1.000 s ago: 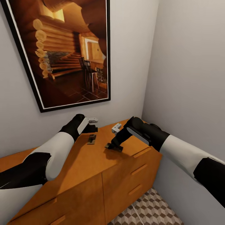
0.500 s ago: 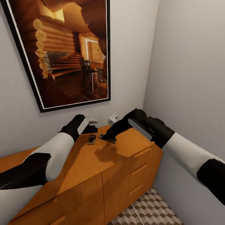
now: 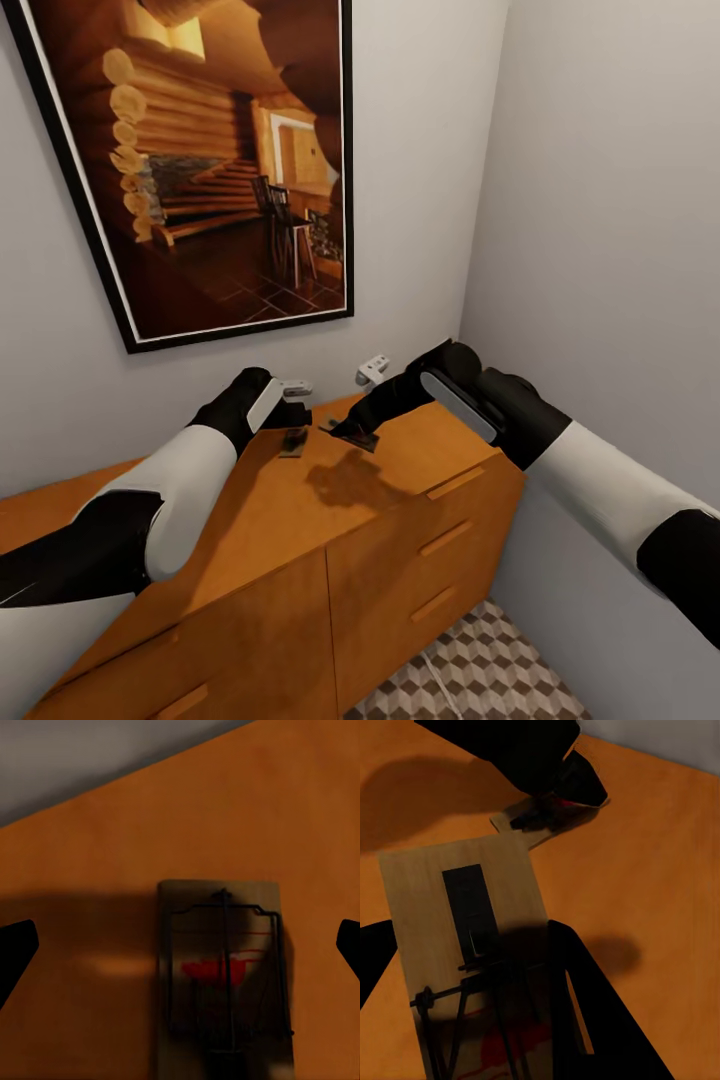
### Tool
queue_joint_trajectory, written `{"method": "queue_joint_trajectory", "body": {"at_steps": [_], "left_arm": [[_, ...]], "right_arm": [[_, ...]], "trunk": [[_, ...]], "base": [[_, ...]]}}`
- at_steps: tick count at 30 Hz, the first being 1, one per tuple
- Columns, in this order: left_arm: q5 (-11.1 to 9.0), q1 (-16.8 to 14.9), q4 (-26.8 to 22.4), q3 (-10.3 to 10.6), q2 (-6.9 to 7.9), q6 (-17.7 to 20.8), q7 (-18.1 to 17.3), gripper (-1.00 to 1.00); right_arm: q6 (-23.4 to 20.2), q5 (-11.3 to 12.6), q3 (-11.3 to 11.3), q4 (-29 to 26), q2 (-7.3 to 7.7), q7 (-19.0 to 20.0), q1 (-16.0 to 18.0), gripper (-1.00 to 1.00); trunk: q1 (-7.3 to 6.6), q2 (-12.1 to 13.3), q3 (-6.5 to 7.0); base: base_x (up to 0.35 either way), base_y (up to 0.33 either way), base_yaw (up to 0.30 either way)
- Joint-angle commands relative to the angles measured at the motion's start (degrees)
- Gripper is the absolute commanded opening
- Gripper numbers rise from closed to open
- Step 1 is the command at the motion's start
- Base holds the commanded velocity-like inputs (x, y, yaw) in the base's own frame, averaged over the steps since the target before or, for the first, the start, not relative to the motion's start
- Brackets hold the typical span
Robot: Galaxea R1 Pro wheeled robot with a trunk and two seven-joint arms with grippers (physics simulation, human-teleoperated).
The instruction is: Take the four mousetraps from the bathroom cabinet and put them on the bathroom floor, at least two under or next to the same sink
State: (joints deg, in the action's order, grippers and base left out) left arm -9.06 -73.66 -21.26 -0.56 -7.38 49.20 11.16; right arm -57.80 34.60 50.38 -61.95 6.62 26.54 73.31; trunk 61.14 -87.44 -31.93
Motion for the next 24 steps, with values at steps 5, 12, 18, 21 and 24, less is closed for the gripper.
{"method": "queue_joint_trajectory", "body": {"at_steps": [5,12,18,21,24], "left_arm": [[-0.61,0.26,-0.10,-0.05,-0.01,0.19,0.53,1.00],[-0.61,0.35,-0.10,-0.05,-0.01,0.12,0.53,1.00],[-1.11,1.25,-0.24,-0.27,0.91,0.23,1.24,1.00],[-2.36,2.08,-1.87,-0.25,1.10,0.26,1.83,1.00],[-2.93,2.81,-3.51,-0.17,1.32,0.92,2.35,1.00]], "right_arm": [[-0.04,-0.39,0.07,-0.02,0.05,0.44,0.08,-1.00],[-0.04,-0.34,0.07,-0.01,0.10,0.44,0.08,-1.00],[0.92,-0.08,1.04,-0.87,0.21,0.60,1.06,-1.00],[0.97,-0.07,1.08,-0.87,0.21,0.66,2.03,-1.00],[1.94,-0.23,0.10,-1.85,0.18,0.80,3.01,-1.00]], "trunk": [[0.00,-0.05,-0.07],[1.32,-2.46,-1.14],[1.32,-2.46,-1.14],[1.32,-2.46,-1.14],[1.32,-2.46,-1.14]], "base": [[0.000,0.000,0.000],[0.000,0.000,0.000],[0.000,0.000,0.000],[0.000,0.000,0.000],[0.000,0.000,0.000]]}}
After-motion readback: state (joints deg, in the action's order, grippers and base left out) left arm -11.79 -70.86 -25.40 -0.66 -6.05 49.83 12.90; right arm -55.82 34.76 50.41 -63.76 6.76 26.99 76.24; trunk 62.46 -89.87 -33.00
